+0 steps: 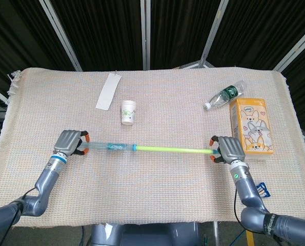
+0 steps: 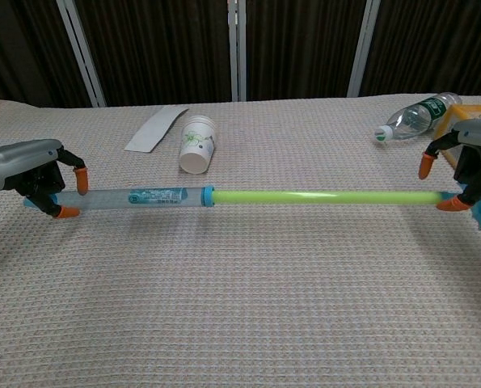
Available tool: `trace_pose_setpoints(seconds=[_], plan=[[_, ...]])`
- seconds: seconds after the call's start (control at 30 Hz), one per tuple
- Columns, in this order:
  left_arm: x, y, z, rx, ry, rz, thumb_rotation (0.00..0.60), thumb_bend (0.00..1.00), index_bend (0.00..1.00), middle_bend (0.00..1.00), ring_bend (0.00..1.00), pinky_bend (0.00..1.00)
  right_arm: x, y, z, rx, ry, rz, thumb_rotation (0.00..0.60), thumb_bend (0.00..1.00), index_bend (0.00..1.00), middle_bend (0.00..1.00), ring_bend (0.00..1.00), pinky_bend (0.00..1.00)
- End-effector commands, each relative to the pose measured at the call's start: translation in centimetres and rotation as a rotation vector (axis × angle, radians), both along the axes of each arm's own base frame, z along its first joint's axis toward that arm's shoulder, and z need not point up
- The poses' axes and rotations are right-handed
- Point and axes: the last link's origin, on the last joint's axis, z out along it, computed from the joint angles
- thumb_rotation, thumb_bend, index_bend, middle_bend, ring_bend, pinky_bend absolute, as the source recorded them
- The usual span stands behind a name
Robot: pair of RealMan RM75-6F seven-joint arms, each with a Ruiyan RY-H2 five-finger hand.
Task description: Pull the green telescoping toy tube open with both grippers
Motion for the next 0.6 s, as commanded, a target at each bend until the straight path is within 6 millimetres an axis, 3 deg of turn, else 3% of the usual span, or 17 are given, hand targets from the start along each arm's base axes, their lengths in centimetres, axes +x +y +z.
trace_pose_setpoints(seconds=[0.03,0.23,0.33,0.37,0.43,0.5,0.57,0.6], plan=[[0.1,-0.3,0.7,0.012,-0.012,-0.01,0.6,0.0,0.03,0.92,0.88,1.0,-0.1,0.1,0.0,-0.008,-0.004,0.009,0.6,0.0,0.04,1.0,1.0,1.0],[0.5,-0.8,2.8,0.06,-0.05,-0.026,0.6,0.0,0.02,0.89,0.85,1.0,0.3,0.6,1.1,-0.052,-0.03,0.041,0.6,0.0,0.0,1.0,1.0,1.0],[0.9,-1.9,6.5,0.154,-0.104,-0.06,0.6,0.0,0.03,0.81,0.79,0.98,0.3,1.7,3.4,-0.143,-0.057,0.127,0.6,0.0,0.0,0.99,1.0,1.0],[1.0,-2.4,7.2,0.174,-0.106,-0.073,0.6,0.0,0.03,0.74,0.73,0.93,0.2,2.0,4.0,-0.166,-0.058,0.159,0.6,0.0,0.01,0.97,1.0,1.0],[1.0,-3.3,8.3,0.2,-0.106,-0.089,0.6,0.0,0.02,0.57,0.58,0.72,-0.2,2.7,4.8,-0.204,-0.053,0.215,0.6,0.0,0.02,0.9,0.96,0.99],[0.8,-4.8,9.5,0.216,-0.109,-0.084,0.6,0.0,0.0,0.27,0.28,0.39,-1.0,3.8,5.9,-0.259,-0.031,0.297,0.6,0.0,0.03,0.81,0.88,0.9],[0.8,-6.2,10.4,0.23,-0.108,-0.073,0.6,0.0,0.0,0.07,0.07,0.14,-1.9,4.8,6.5,-0.29,-0.015,0.342,0.6,0.0,0.04,0.62,0.69,0.67],[0.7,-7.3,11.0,0.239,-0.098,-0.065,0.6,0.0,0.0,0.01,0.01,0.05,-2.6,5.7,6.8,-0.295,0.0,0.356,0.6,0.0,0.04,0.53,0.59,0.56]])
